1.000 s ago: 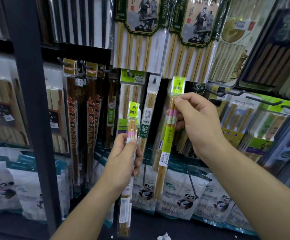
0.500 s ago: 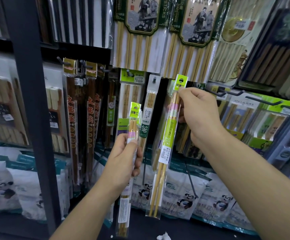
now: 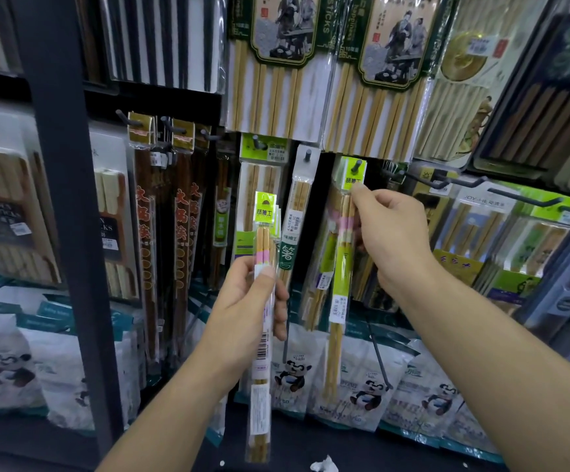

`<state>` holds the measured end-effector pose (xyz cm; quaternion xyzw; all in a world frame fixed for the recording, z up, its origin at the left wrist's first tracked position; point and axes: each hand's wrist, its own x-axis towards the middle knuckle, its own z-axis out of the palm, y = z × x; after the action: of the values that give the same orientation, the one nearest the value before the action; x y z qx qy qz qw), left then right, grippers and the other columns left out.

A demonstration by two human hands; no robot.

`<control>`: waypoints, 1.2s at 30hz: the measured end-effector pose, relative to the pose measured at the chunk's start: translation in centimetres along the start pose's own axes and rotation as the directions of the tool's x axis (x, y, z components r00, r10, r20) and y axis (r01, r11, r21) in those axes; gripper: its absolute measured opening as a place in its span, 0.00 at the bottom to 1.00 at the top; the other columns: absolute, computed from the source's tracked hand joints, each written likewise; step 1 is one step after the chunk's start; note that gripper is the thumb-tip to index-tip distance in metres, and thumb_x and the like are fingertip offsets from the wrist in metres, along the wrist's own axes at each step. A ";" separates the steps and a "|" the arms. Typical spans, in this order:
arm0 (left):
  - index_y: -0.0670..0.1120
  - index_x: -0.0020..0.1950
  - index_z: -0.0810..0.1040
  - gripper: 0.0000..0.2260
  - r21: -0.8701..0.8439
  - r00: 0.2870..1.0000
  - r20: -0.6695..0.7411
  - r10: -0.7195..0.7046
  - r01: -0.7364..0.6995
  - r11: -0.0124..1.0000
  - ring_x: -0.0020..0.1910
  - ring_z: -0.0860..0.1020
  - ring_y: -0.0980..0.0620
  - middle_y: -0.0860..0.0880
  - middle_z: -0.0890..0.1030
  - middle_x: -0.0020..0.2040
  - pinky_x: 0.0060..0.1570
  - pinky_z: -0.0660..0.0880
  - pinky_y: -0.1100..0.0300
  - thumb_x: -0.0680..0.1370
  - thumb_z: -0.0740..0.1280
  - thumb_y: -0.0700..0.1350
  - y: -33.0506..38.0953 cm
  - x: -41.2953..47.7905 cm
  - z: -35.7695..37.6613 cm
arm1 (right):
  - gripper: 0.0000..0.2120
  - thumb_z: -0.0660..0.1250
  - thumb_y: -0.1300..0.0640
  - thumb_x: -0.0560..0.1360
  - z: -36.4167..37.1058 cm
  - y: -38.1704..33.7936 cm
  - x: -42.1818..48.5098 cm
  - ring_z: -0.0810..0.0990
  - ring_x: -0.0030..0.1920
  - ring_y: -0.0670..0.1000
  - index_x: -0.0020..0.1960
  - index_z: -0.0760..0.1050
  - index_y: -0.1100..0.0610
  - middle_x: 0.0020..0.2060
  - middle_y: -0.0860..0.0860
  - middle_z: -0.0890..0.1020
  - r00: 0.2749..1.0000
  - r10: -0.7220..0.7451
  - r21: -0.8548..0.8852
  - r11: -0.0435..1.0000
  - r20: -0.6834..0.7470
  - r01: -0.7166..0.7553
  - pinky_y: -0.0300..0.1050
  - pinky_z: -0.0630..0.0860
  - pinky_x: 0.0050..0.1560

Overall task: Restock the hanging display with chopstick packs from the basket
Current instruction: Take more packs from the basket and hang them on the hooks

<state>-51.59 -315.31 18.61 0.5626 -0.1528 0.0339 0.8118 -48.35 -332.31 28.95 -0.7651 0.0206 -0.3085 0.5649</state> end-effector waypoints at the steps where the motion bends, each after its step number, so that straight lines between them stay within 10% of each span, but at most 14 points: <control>1: 0.45 0.58 0.72 0.06 -0.013 1.000 0.013 0.001 -0.001 1.000 0.32 0.75 0.52 0.48 0.78 0.38 0.29 0.76 0.58 0.86 0.59 0.46 0.0 0.0 0.0 | 0.26 0.67 0.45 0.81 0.0 0.3 -0.1 0.71 0.35 0.54 0.44 0.74 0.70 0.36 0.65 0.75 1.000 0.018 0.003 1.000 0.003 -0.018 0.48 0.74 0.41; 7: 0.45 0.57 0.70 0.14 -0.033 0.992 0.125 0.028 -0.025 0.999 0.33 0.74 0.53 0.51 0.76 0.38 0.30 0.75 0.59 0.78 0.64 0.54 -0.1 -0.1 0.1 | 0.16 0.71 0.48 0.79 -0.1 1.5 -2.5 0.68 0.27 0.41 0.39 0.71 0.55 0.26 0.41 0.71 1.000 -0.017 -0.045 0.999 0.015 0.018 0.33 0.70 0.32; 13: 0.46 0.58 0.69 0.14 0.088 0.981 0.183 0.063 -0.080 0.993 0.32 0.71 0.50 0.52 0.73 0.34 0.28 0.72 0.58 0.79 0.64 0.54 -0.8 -0.5 0.7 | 0.09 0.74 0.51 0.77 1.4 0.8 -5.4 0.79 0.35 0.46 0.45 0.78 0.56 0.34 0.50 0.83 0.922 -0.072 0.063 0.997 0.380 0.052 0.37 0.74 0.33; 24: 0.48 0.57 0.71 0.09 0.111 1.000 0.017 -0.003 0.002 0.994 0.26 0.77 0.49 0.50 0.80 0.32 0.26 0.75 0.58 0.88 0.54 0.50 -0.4 -0.4 0.5 | 0.08 0.70 0.56 0.80 0.7 0.0 -4.2 0.81 0.33 0.44 0.45 0.80 0.60 0.32 0.50 0.82 0.960 -0.105 0.164 0.984 0.259 0.063 0.39 0.75 0.31; 36: 0.41 0.62 0.70 0.09 -0.042 0.997 -0.024 0.077 -0.078 0.996 0.45 0.85 0.48 0.47 0.83 0.46 0.36 0.83 0.54 0.86 0.58 0.45 0.0 0.0 -0.1 | 0.19 0.62 0.54 0.84 -0.1 -2.8 -1.0 0.73 0.29 0.49 0.35 0.78 0.56 0.29 0.52 0.77 0.995 0.007 0.158 0.987 0.096 -0.023 0.38 0.71 0.30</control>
<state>-51.55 -315.18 18.56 0.5385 -0.1661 0.0682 0.8233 -50.07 -331.01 30.99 -0.7312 -0.0253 -0.2680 0.6268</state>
